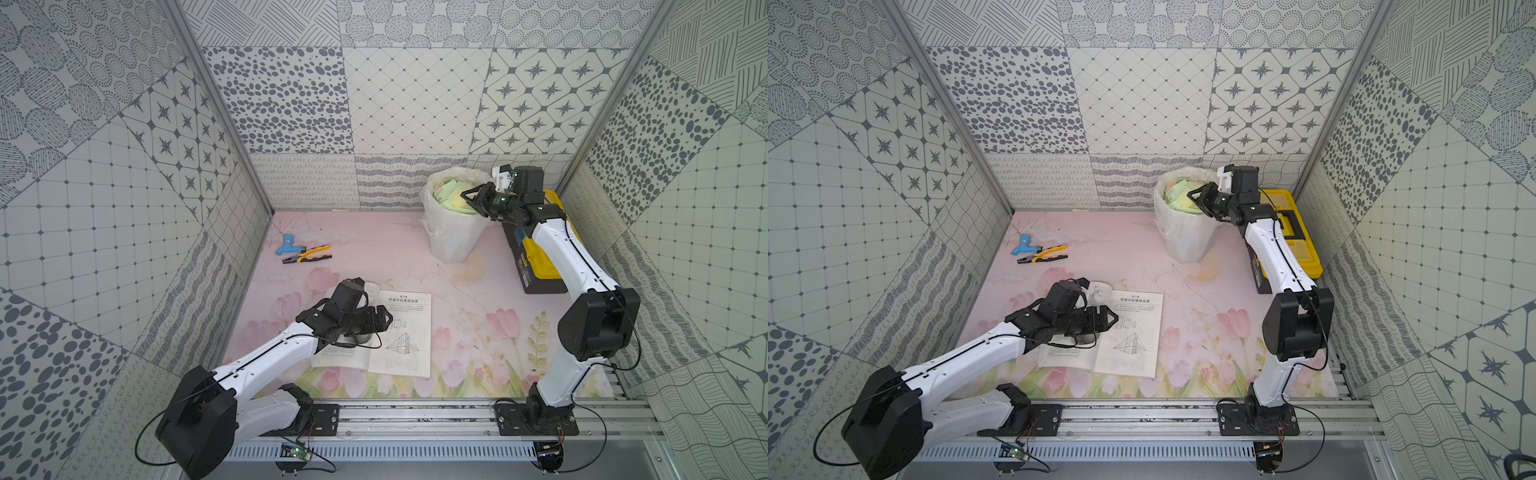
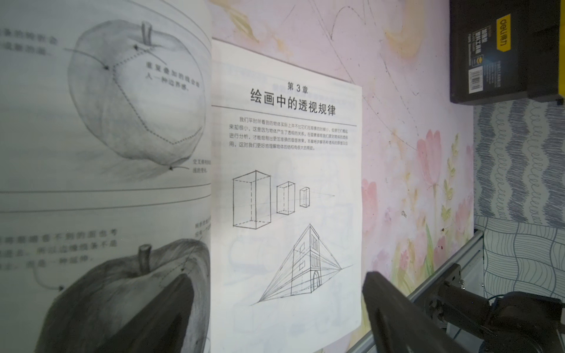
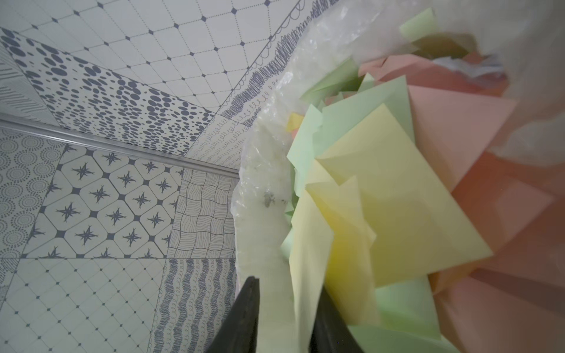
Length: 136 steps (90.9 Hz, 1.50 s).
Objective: Peel off the used sticky note
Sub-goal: Place the note in the trash bin, then reset both arms
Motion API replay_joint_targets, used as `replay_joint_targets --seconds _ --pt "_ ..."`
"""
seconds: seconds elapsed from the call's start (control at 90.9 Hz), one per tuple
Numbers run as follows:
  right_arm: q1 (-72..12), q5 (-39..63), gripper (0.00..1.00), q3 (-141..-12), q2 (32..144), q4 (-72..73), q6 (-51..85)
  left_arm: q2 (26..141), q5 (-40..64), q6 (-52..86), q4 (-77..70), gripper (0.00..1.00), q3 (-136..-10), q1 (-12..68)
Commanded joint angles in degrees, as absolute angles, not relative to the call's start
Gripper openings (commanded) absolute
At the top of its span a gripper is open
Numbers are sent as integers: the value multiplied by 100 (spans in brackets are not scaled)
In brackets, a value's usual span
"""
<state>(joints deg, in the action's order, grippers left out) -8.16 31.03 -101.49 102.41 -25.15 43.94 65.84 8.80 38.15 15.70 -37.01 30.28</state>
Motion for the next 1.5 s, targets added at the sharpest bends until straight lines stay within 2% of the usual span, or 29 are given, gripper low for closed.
replay_joint_targets --seconds 0.0,0.165,0.264,0.583,0.924,1.145,1.343,1.486 --pt "-809 2779 45 -10410 10129 -2924 4045 6386 937 3930 1312 94 -3777 2896" --pt "-755 2555 62 -10500 9902 -3176 3825 6139 798 4012 1309 97 -3803 2841" --pt "-677 2433 67 -10434 9669 -3269 3709 5985 627 4039 1379 99 -3873 2813" --pt "-300 2177 80 -9835 8675 -3366 3222 5545 27 4106 1503 99 -3954 2675" --pt "-66 1677 87 -8515 7480 -3315 2702 5263 -484 3798 1827 99 -4086 2278" --pt "-67 1489 89 -6646 6454 -2360 2751 4732 -1619 3668 2035 99 -3759 2255" --pt "-60 312 97 -4590 5651 -1089 2697 4010 -3131 3579 1827 99 -3222 2246" --pt "-62 -433 97 -3540 5546 -82 2694 3726 -3859 3306 1272 99 -2737 2247"
